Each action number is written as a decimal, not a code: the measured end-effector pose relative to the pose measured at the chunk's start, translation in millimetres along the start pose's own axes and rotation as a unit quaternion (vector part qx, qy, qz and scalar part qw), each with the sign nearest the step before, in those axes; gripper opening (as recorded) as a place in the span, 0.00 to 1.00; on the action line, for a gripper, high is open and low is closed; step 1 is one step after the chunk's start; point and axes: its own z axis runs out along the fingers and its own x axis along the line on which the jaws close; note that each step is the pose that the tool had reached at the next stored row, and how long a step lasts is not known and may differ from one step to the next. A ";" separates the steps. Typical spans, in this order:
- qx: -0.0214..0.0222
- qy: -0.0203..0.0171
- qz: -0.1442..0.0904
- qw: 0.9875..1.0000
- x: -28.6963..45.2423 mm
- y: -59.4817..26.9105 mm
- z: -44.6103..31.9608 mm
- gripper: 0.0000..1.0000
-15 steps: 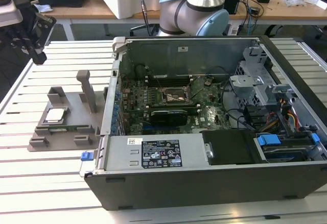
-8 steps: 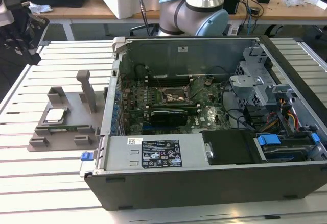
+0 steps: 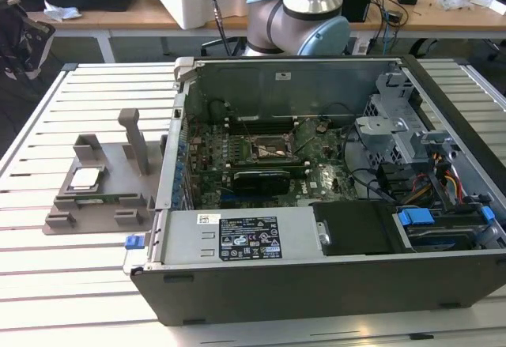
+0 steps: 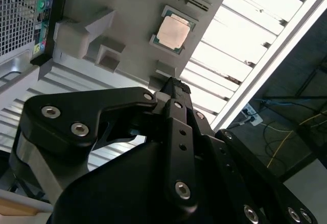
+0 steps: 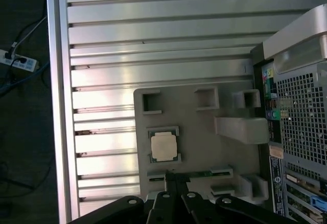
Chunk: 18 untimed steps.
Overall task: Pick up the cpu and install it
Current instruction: 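Reach for the cpu, then pick up the cpu and move it towards the insertion slot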
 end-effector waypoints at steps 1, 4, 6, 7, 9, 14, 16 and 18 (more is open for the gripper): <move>0.000 0.000 0.000 1.000 1.6 0.4 0.3 0.11; 0.000 0.000 0.000 1.000 1.8 0.3 0.2 0.11; 0.000 0.000 0.000 1.000 1.8 0.3 0.2 0.11; 0.000 0.000 0.000 1.000 1.9 0.3 0.2 0.11; 0.000 0.000 0.000 1.000 1.9 0.3 0.2 0.11; 0.000 0.000 0.000 1.000 2.0 0.3 0.2 0.11; 0.000 0.000 0.000 1.000 2.1 0.3 0.2 0.11; 0.000 0.000 0.000 1.000 2.2 0.3 0.2 0.24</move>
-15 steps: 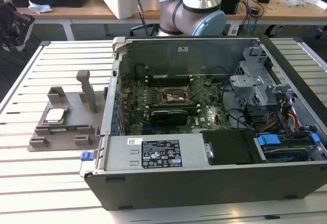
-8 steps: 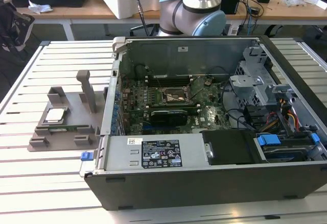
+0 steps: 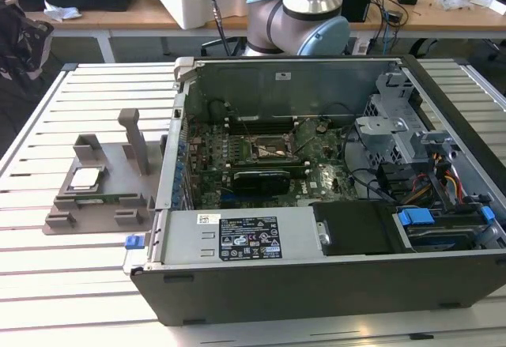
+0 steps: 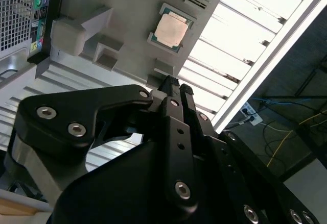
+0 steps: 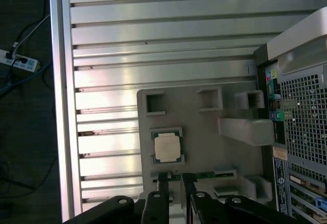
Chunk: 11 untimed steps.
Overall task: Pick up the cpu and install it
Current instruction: 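Pick up the cpu and move it towards the insertion slot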
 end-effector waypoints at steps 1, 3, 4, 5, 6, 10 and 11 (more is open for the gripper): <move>0.000 0.000 0.000 1.000 0.1 0.0 0.0 0.36; 0.000 0.000 0.000 1.000 0.1 0.0 0.0 0.47; 0.000 0.000 0.000 1.000 0.1 0.0 0.0 0.54; 0.000 0.000 0.000 1.000 0.1 0.0 0.0 0.54; 0.008 0.000 0.000 1.000 0.4 0.1 0.0 0.54; 0.014 -0.001 -0.017 1.000 0.2 0.2 0.0 0.54; 0.014 -0.001 -0.017 1.000 0.2 0.2 0.0 0.54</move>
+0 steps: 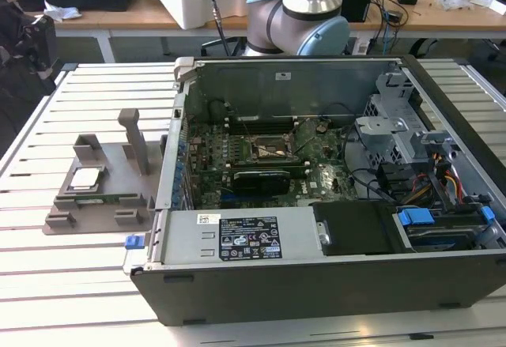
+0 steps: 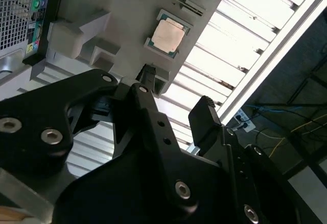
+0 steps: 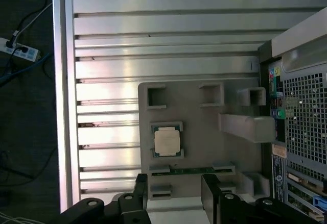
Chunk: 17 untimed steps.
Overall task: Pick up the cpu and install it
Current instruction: 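Pick up the cpu and move it towards the insertion slot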
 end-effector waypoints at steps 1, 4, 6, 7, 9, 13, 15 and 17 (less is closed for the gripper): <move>0.000 0.000 0.000 1.000 0.0 0.0 0.0 0.54; 0.000 0.000 0.000 1.000 0.0 0.0 1.1 0.54; 0.000 0.000 0.000 1.000 0.1 -0.1 4.0 0.54; 0.000 0.000 0.000 1.000 0.2 -0.1 5.5 0.54; 0.000 0.000 0.000 1.000 0.3 -0.1 10.0 0.54; 0.000 0.000 -0.009 1.000 0.2 3.3 24.3 0.54; 0.000 0.001 -0.009 1.000 0.3 3.3 27.6 0.54; 0.000 0.001 -0.009 1.000 0.5 3.4 30.0 0.54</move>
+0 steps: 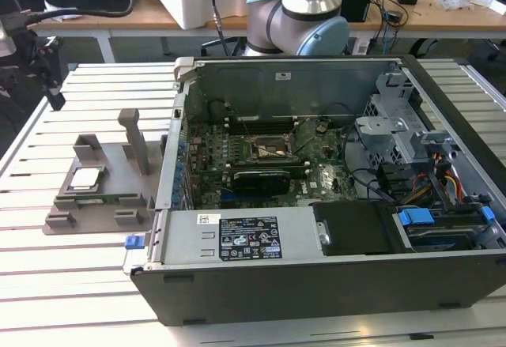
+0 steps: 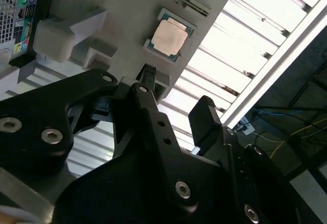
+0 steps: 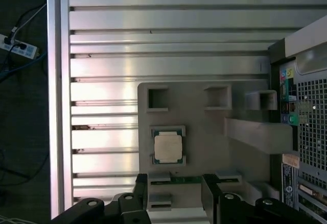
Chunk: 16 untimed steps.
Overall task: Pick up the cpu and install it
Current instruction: 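Pick up the cpu and move it towards the insertion slot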
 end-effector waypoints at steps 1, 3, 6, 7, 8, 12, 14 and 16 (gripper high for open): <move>0.000 0.000 0.000 1.000 0.0 0.0 1.0 0.54; 0.000 0.001 0.000 1.000 0.1 -0.1 4.8 0.54; 0.000 0.001 0.000 1.000 0.2 -0.1 9.6 0.54; 0.000 0.001 0.000 1.000 0.3 -0.2 11.8 0.54; 0.000 0.001 0.000 1.000 0.3 -0.2 13.6 0.54; 0.000 0.002 0.000 1.000 0.4 -0.3 18.7 0.54; 0.000 0.002 0.000 1.000 0.5 -0.3 21.2 0.54; 0.000 0.002 0.000 1.000 0.6 -0.3 26.0 0.54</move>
